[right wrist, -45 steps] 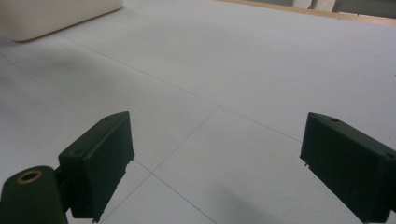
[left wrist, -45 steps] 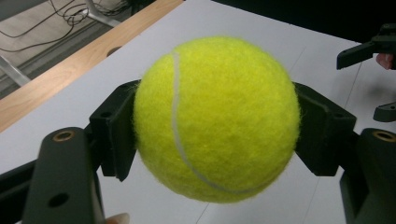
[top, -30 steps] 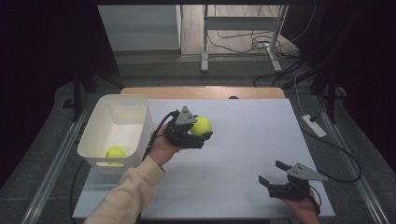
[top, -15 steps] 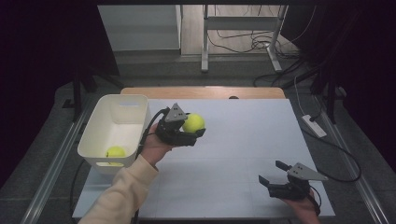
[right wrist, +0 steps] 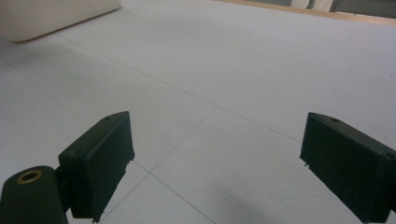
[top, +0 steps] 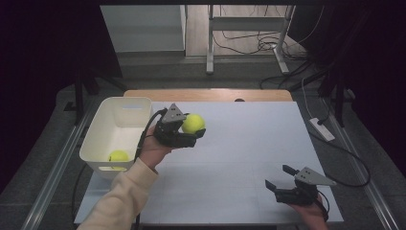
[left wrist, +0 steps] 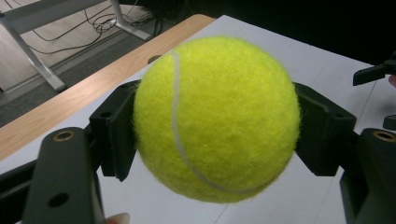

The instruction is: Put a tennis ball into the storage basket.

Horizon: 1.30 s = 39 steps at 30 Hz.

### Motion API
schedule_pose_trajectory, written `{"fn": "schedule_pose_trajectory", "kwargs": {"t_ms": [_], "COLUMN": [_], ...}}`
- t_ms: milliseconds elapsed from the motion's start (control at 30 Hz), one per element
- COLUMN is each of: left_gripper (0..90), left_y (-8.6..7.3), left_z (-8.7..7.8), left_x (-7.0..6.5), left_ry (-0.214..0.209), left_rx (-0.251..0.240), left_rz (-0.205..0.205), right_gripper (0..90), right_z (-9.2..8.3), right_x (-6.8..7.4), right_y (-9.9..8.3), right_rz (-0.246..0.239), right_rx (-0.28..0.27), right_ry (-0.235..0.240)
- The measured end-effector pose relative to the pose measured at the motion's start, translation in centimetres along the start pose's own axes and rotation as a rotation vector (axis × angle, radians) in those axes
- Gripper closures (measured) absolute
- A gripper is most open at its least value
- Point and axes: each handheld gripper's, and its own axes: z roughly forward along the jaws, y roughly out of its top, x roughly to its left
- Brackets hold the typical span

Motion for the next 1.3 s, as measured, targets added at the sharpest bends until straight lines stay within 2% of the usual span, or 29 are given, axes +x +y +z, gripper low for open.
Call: {"fn": "schedule_pose_trajectory", "kwargs": {"t_ms": [633, 1300], "left_gripper": [26.4, 26.4], "left_y": [-0.4, -1.6], "left_z": [-1.4, -3.5], "left_x": [1.2, 2.9], "left_ry": [0.032, 0.080], "left_rx": [-0.017, -0.022], "left_rz": [-0.020, -0.052], "right_gripper": [9.3, 9.3], "right_z": [-0.1, -0.1], "right_x": [0.0, 0.0], "right_y": [0.0, 0.0], "right_rz": [-0.001, -0.003], "right_rx": [-0.002, 0.001], "right_ry": [-0.002, -0.006]}}
